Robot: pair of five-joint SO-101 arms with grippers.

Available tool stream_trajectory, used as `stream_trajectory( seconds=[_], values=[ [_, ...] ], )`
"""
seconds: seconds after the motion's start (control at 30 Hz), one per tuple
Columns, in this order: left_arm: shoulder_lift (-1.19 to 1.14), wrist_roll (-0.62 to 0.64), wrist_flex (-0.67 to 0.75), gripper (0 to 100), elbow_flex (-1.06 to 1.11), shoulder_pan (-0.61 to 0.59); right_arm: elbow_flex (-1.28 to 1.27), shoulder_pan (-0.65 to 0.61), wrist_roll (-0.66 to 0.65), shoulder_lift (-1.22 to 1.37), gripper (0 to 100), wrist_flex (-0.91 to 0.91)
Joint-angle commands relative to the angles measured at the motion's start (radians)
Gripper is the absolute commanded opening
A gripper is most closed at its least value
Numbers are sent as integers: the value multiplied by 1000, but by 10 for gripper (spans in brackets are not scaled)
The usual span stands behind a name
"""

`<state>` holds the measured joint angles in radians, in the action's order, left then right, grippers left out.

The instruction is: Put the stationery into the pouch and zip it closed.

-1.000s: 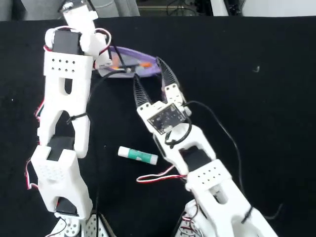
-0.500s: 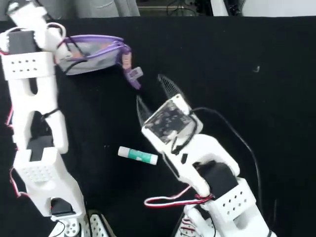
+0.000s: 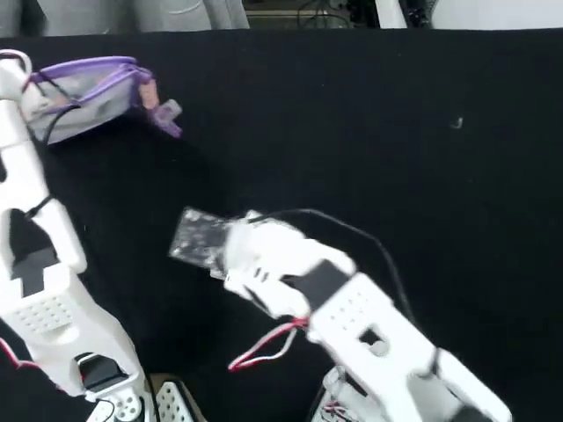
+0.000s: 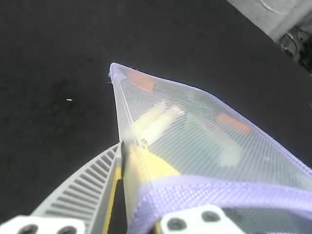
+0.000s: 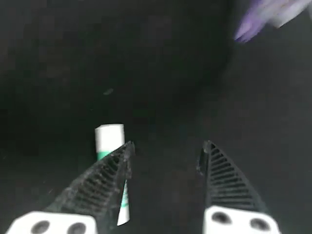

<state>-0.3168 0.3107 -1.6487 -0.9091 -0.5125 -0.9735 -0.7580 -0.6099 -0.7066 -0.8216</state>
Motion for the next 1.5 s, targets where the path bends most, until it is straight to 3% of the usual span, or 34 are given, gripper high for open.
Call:
stream_trajectory(
  seconds=[0.0,0.3,0.67,0.77,0.93,1.17,1.37,1.47],
  values=[
    [63,-6,28,29,-71,-21,36,-71,-9,177,211,63],
    [63,-6,28,29,-71,-28,174,-58,-84,529,209,81],
    [63,-6,25,29,-70,-24,312,-5,-84,733,207,72],
    [63,-5,21,29,-70,-22,344,-3,-94,746,154,31],
    [63,-5,18,29,-70,5,384,14,-118,740,8,-35],
    [72,-5,-9,29,-81,143,421,130,-118,688,18,-37],
    [69,0,-81,29,-222,249,415,252,-107,447,18,-37],
    [72,0,-112,28,-271,320,420,333,-28,305,18,-37]
  ],
)
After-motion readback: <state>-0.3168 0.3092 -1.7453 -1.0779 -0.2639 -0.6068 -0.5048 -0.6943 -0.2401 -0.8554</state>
